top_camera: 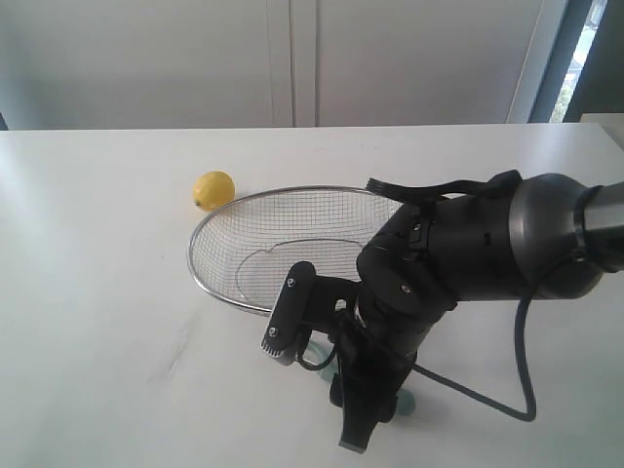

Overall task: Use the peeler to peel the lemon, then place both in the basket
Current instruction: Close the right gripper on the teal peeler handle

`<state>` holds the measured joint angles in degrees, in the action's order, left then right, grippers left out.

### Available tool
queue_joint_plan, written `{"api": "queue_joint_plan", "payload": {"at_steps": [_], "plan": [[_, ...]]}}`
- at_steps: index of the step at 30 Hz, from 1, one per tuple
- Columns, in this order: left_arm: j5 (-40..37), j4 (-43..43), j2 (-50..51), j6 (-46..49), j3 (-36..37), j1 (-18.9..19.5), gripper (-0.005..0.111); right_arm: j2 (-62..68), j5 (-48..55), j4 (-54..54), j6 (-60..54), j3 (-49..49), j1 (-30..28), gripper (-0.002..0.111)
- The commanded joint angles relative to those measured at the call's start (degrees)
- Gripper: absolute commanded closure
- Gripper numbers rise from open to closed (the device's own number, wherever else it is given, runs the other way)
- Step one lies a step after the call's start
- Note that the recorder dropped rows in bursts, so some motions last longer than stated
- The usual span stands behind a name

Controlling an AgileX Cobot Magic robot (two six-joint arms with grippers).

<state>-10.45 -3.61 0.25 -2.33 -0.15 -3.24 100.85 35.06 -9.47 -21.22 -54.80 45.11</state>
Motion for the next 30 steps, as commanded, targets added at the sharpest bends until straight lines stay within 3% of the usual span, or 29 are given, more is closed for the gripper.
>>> {"api": "queue_joint_plan", "payload": {"at_steps": [1, 18, 20, 22, 25, 30], "plan": [[0.1, -0.3, -0.3, 0.2, 0.1, 0.3, 0.107, -0.2, -1.3, -0.4, -0.6, 1.1, -0.4, 0.049], [0.1, -0.3, -0.3, 0.2, 0.1, 0.3, 0.107, 2.7, -3.2, -0.5, 0.5, 2.2, -0.4, 0.050], [0.1, -0.3, -0.3, 0.2, 0.1, 0.3, 0.107, 2.7, -2.6, -0.6, 1.5, 2.2, -0.4, 0.054], [0.1, -0.3, -0.3, 0.2, 0.1, 0.3, 0.107, 2.7, -0.5, -0.6, 1.6, 2.2, -0.4, 0.066], [0.1, -0.3, -0.3, 0.2, 0.1, 0.3, 0.107, 2.7, 2.2, -0.6, 1.6, 2.2, -0.4, 0.108], [0.1, -0.3, -0.3, 0.2, 0.1, 0.3, 0.107, 1.7, 2.2, 2.4, 1.6, 1.5, -0.4, 0.108]]}}
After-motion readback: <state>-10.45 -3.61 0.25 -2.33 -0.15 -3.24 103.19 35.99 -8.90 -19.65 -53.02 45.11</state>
